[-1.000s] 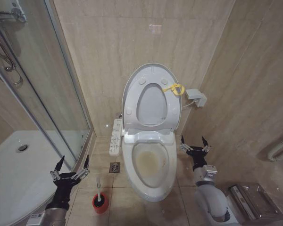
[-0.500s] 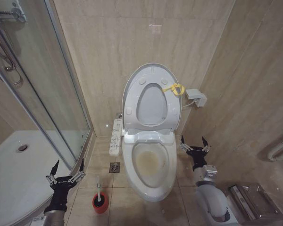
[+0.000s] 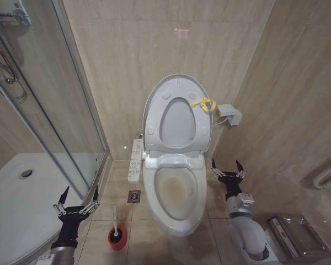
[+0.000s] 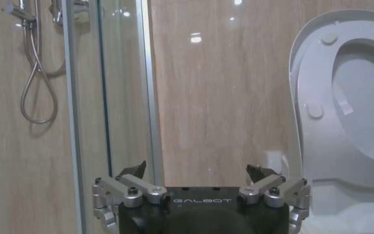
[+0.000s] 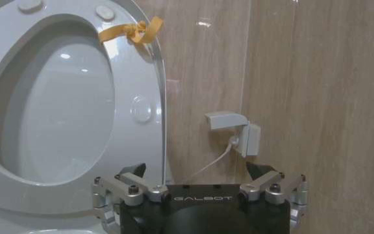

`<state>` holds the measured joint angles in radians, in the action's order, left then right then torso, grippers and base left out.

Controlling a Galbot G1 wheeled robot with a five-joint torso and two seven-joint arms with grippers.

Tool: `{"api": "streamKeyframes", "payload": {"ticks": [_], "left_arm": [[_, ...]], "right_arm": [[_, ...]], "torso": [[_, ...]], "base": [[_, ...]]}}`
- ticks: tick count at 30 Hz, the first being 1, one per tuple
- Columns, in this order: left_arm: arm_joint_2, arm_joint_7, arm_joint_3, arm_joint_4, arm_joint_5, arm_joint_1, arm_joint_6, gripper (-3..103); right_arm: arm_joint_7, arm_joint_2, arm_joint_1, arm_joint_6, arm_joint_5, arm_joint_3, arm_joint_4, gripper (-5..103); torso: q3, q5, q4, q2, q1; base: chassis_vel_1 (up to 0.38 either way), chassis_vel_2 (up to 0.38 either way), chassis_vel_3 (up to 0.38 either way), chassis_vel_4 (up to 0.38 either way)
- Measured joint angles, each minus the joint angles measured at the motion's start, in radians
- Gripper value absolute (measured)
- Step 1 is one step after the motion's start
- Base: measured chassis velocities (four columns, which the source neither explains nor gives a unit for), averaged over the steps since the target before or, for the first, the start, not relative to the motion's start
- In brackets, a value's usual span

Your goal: Open the toilet lid, clean the toilet bowl with a toilet brush, close the toilet lid, and flush.

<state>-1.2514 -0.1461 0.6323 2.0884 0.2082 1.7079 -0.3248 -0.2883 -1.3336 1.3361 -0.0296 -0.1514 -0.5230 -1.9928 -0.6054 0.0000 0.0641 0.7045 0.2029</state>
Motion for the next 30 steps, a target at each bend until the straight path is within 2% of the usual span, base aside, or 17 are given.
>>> {"api": "streamKeyframes", "payload": {"ticks": [30], "left_arm": [[0.001,0.003,0.001,0.001,-0.001,-0.001,0.000,100]], "right_arm": [[0.000,0.000,0.000,0.000,0.000,0.000,0.000,100]], "torso": [[0.000,0.0000,0.0000,0.000,0.000]], "base": [[0.000,0.000,0.000,0.000]]}}
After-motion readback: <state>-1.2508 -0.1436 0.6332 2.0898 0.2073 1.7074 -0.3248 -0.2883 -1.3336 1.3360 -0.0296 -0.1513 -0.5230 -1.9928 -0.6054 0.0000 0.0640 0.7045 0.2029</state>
